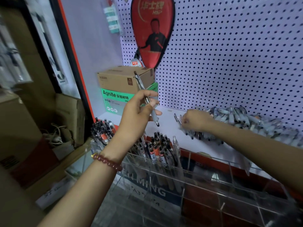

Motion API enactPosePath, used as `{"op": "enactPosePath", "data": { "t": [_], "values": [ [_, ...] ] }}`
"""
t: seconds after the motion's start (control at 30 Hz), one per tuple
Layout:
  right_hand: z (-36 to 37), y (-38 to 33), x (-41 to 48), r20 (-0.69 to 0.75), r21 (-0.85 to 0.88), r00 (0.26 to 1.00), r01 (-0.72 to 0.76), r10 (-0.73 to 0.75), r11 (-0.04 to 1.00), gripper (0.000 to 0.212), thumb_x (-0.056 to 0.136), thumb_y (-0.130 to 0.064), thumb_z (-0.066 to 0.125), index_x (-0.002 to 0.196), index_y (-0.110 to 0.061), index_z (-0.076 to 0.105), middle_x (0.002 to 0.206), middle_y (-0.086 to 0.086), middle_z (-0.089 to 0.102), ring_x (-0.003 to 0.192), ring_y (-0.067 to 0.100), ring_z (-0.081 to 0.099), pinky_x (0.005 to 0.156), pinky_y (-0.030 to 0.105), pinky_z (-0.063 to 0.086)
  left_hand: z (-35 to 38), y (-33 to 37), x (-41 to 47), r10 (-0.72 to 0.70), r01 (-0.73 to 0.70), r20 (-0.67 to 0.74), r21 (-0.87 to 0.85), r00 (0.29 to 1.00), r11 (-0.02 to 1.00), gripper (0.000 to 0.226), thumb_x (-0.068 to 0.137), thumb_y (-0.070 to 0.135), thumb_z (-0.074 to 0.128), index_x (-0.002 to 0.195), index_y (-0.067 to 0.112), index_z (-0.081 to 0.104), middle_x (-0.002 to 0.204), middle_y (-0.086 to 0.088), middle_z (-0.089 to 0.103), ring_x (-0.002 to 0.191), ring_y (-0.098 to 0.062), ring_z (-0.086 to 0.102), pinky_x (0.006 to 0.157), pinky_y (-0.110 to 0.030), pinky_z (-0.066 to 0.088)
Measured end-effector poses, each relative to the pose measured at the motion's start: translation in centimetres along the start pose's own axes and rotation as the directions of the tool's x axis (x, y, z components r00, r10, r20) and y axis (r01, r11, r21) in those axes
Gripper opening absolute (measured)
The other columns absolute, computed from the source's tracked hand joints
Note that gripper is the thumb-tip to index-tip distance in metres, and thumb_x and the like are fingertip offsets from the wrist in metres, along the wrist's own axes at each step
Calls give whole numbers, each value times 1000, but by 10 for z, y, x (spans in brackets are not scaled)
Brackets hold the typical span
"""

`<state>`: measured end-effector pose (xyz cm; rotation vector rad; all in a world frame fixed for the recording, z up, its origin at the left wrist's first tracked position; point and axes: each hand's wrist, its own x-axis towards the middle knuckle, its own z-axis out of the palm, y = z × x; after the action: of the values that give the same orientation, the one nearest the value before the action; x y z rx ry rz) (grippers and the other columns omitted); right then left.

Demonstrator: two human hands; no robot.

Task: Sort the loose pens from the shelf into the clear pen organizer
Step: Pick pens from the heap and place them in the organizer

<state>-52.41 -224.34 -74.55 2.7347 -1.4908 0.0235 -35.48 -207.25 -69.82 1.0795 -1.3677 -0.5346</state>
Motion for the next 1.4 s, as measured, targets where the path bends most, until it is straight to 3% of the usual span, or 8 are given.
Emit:
{"op": "enactPosePath", "data": {
  "t": [0.13,0.3,0.63,0.73,0.87,1.13,1.3,1.4],
  "values": [
    [8,-13,1,-12,-121,1000,-27,26,992,48,91,-42,58,58,-12,42,58,0,39,51,14,38,57,25,39,0,1,1,-7,7,-4,-1,1000,1000,19,98,0,45,104,15,54,85,-7,60,61,-5,64,61,-16,53],
    [6,-25,7,23,-92,995,-96,99,991,43,91,-34,59,58,-16,38,56,-2,41,51,13,38,55,25,33,-1,1,0,-16,16,1,19,1000,1000,20,98,2,45,101,20,54,87,-8,61,63,-2,65,61,-18,54],
    [-26,-18,-10,-120,501,989,-19,91,865,36,88,-20,60,57,-15,42,52,3,40,48,16,38,65,30,46,-2,6,-4,-23,22,-39,-25,999,999,22,96,1,48,93,23,48,109,-14,64,64,-19,64,55,-19,53],
    [-50,-31,-36,-186,620,979,48,87,783,33,87,-21,58,59,-16,41,58,15,49,52,21,51,69,34,54,1,7,-5,-33,32,-55,-16,998,999,19,95,3,52,92,21,50,108,-16,63,60,-4,64,52,-21,53],
    [-76,-60,-80,-231,773,972,154,46,616,25,87,-17,54,62,-13,54,62,1,53,58,14,44,68,30,45,7,9,-7,-35,34,-65,-8,997,999,16,96,7,52,94,23,51,110,-19,61,65,-2,64,51,-18,51],
    [-80,-83,-131,-294,830,951,305,-99,467,14,90,-6,56,78,-6,64,57,-2,59,39,-4,46,45,5,34,25,20,-21,40,-35,52,-109,998,993,10,94,7,54,101,11,49,70,3,57,48,-5,52,45,-14,41],
    [-69,-77,-134,-277,773,947,321,-164,547,6,86,-7,63,87,-5,69,65,5,69,60,31,61,63,29,53,30,15,-27,49,-47,62,-48,997,998,22,95,-2,50,98,18,41,63,-4,52,42,-9,52,43,-17,40],
    [-73,-74,-138,-351,676,933,314,-83,667,19,87,-26,53,76,-11,60,55,-6,57,49,11,51,56,28,46,30,17,-29,43,-47,94,44,995,998,26,98,2,46,100,26,35,71,-1,58,51,-13,57,46,-20,45]
  ]
}}
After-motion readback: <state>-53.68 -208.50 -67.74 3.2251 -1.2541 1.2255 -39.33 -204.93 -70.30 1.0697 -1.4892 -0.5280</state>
